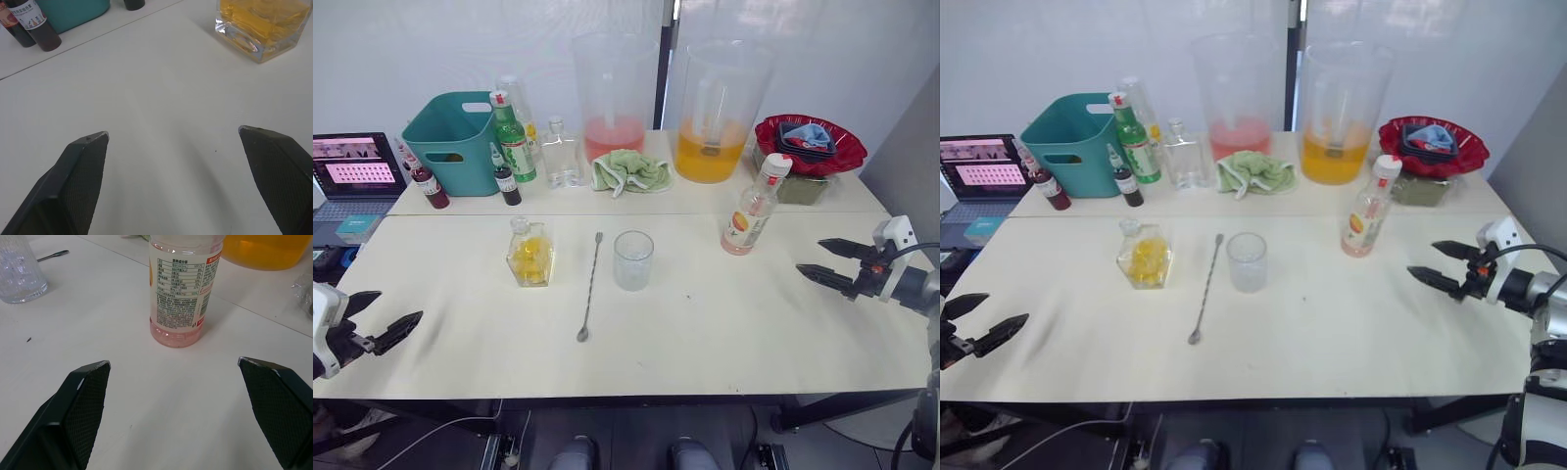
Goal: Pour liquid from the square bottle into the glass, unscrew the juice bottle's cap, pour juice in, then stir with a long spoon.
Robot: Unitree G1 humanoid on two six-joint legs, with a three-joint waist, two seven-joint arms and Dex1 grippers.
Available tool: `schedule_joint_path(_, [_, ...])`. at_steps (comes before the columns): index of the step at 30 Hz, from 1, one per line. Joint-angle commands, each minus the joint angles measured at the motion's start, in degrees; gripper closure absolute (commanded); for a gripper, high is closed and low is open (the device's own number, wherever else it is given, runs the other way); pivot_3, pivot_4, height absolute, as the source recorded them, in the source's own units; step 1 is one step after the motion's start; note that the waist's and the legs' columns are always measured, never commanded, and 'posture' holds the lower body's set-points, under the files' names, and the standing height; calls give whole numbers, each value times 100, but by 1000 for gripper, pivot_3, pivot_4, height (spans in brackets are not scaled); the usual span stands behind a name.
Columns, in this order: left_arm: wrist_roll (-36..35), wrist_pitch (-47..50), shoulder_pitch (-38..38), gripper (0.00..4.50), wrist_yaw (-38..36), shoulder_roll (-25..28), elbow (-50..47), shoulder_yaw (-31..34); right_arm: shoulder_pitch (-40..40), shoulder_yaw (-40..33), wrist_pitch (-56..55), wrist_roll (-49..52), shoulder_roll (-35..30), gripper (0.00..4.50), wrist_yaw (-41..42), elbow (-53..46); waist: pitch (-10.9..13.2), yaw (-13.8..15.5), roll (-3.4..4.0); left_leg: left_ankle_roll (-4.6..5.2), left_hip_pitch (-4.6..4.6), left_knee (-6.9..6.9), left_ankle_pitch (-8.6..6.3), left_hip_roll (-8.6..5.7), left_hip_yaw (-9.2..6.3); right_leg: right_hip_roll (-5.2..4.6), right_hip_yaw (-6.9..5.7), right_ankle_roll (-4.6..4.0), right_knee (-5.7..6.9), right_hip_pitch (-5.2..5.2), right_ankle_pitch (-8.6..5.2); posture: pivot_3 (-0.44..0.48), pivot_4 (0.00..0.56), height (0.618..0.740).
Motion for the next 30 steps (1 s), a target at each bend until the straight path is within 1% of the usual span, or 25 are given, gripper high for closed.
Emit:
schedule_joint_path(1, [-199, 141, 6, 0, 7, 15, -272, 156, 12, -134, 184, 233, 18, 76, 12, -509, 0, -1, 0, 0, 0, 0, 0, 0, 0, 0, 0, 0, 0, 0, 0, 0, 150, 740])
schedule_joint_path(6, [-298, 270, 356, 0, 301, -309, -883, 433, 65, -31, 1145, 685, 194, 76, 236, -1696, 0, -24, -1, 1, -5, -3, 0, 7, -10, 1, 29, 0, 7, -22, 0, 0, 150, 740])
schedule_joint_path(8, [-433, 328, 618, 0, 490, -645, -1376, 535, 55, 231, 1785, 887, 171, 76, 525, -2397, 0, -29, -1, 1, -11, -7, -1, 5, -5, 0, 46, 1, 16, -40, 1, 0, 150, 740])
schedule_joint_path(10, [-502, 290, 833, 0, 811, -1088, -1906, 579, -47, 510, 2303, 1043, 187, 76, 730, -3021, 0, -32, -1, 8, -11, -12, -5, 11, 1, -1, 61, 2, 17, -48, 1, 0, 150, 740])
schedule_joint_path(12, [-607, 338, 1040, 0, 1136, -1514, -2440, 584, -302, 684, 2718, 1210, 287, 76, 758, -3432, 0, -21, -2, 8, -14, -12, -6, 17, 3, -2, 64, 2, 12, -50, 1, 0, 150, 740])
schedule_joint_path(13, [-625, 373, 1099, 0, 1230, -1634, -2601, 580, -370, 725, 2846, 1262, 311, 76, 755, -3543, 1, -12, -8, 8, -14, -11, -7, 19, 4, -1, 66, 2, 12, -49, 1, 0, 150, 740])
schedule_joint_path(17, [-504, 432, 1556, 0, 1983, -2555, -3593, 167, -735, 1162, 3351, 1473, 427, 76, 1039, -4193, 0, 64, -11, 7, -17, -1, -7, 18, 6, -2, 66, 7, 5, -47, 4, 0, 150, 740])
schedule_joint_path(20, [-145, 484, 1673, 0, 2571, -3084, -3924, -372, -889, 1311, 3483, 1565, 513, 76, 1133, -4458, -2, 166, -15, 7, -23, 7, -7, 15, 6, -2, 66, 11, 0, -46, 7, 0, 150, 740])
schedule_joint_path(22, [-26, 398, 1615, 0, 2865, -3429, -4115, -760, -918, 1436, 3537, 1630, 499, 76, 1246, -4736, -2, 216, -17, 7, -32, 20, -7, 6, 2, -2, 64, 13, 1, -46, 8, 0, 150, 740])
schedule_joint_path(25, [296, 284, 1415, 0, 3265, -3732, -4246, -1241, -1097, 1482, 3734, 1785, 616, 76, 1132, -5061, -1, 273, -19, 7, -46, 35, -7, -2, 1, -2, 63, 17, -1, -51, 11, 0, 150, 740])
schedule_joint_path(29, [573, 141, 1243, 0, 3573, -3909, -4232, -1552, -1129, 1485, 3643, 1790, 639, 76, 1110, -5151, -6, 276, -25, 7, -46, 37, -6, -1, 1, 3, 63, 17, -1, -52, 12, 0, 150, 740])
schedule_joint_path(30, [695, 49, 1103, 0, 3623, -3980, -4204, -1785, -1178, 1516, 3628, 1719, 621, 76, 1054, -5147, -6, 275, -27, 7, -46, 37, -6, -1, 1, 3, 63, 17, -1, -51, 12, 0, 150, 740])
